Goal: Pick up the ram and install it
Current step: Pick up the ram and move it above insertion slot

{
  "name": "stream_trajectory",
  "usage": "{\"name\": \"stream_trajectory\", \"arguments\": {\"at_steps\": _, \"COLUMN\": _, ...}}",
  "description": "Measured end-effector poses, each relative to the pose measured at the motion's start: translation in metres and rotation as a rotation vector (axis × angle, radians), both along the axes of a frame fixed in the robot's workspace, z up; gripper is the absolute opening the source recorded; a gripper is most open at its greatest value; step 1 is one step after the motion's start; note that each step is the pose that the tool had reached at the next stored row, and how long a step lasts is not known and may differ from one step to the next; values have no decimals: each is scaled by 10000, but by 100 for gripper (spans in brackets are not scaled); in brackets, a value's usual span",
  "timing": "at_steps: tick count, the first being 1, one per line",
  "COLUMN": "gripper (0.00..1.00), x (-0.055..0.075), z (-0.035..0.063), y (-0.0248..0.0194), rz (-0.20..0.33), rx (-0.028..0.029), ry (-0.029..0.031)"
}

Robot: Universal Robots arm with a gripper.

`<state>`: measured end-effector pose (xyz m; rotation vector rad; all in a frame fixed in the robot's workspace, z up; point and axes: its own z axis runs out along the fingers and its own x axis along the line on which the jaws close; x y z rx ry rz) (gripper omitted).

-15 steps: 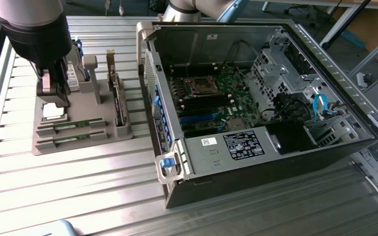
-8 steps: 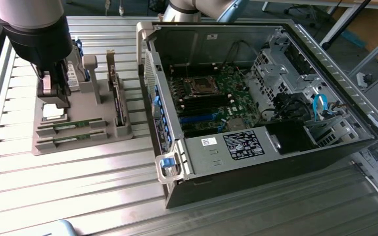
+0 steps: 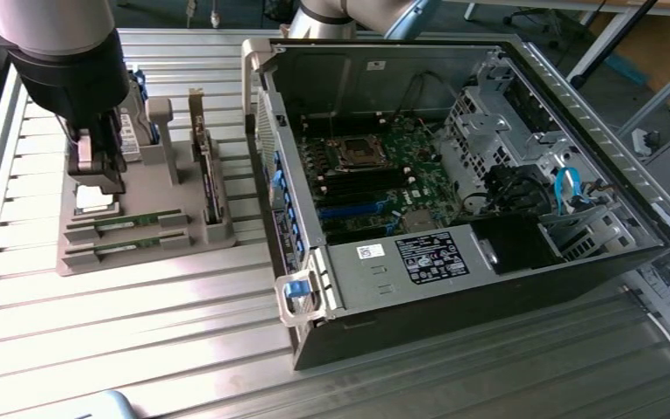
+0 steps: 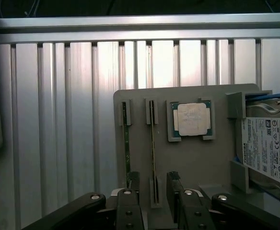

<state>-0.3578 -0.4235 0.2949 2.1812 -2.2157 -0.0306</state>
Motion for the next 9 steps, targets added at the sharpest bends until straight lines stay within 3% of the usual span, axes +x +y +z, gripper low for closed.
{"name": "stream_trajectory", "arguments": {"at_steps": 9, "gripper": 36, "x": 0, "z": -40, "y": 0, "rz": 0, "rx": 0, "ry": 0}}
